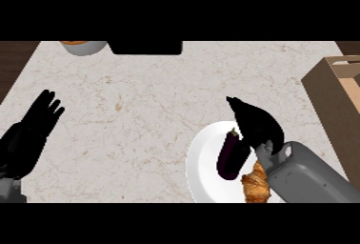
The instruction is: Pick the eggplant from the plate and place it in the cardboard box
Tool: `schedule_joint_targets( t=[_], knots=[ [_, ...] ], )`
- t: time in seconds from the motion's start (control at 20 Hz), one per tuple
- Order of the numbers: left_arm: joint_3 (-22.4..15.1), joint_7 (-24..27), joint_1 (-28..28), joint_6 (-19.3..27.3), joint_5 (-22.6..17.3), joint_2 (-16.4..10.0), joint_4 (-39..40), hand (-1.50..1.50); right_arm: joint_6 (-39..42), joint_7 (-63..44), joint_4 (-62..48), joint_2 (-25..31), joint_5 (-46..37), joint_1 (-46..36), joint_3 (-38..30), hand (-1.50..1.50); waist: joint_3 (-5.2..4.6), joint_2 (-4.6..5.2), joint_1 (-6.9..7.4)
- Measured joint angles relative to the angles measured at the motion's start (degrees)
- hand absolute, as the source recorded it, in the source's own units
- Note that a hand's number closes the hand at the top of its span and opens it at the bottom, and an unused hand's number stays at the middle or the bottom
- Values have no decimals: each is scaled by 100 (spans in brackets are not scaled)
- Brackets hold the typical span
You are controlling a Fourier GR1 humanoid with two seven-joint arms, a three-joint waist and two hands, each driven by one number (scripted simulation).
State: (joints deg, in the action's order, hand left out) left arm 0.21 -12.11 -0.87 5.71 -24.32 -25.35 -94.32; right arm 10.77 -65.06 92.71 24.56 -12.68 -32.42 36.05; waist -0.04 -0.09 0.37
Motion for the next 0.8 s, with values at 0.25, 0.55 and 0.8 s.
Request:
schedule_joint_targets(
  t=[0.25,0.55,0.8],
  knots=[
    [69,19,-13,-90,9,60,91,0,48,-2,-271,-196,-122,-3,72,-150,-1,0,-9],
    [71,-24,-5,-68,122,163,58,0,75,-21,-494,-408,-279,73,91,-150,-1,1,-20],
    [80,-45,-83,-82,209,220,82,0,115,2,-816,-595,-436,37,100,-150,0,2,-19]
  ],
)
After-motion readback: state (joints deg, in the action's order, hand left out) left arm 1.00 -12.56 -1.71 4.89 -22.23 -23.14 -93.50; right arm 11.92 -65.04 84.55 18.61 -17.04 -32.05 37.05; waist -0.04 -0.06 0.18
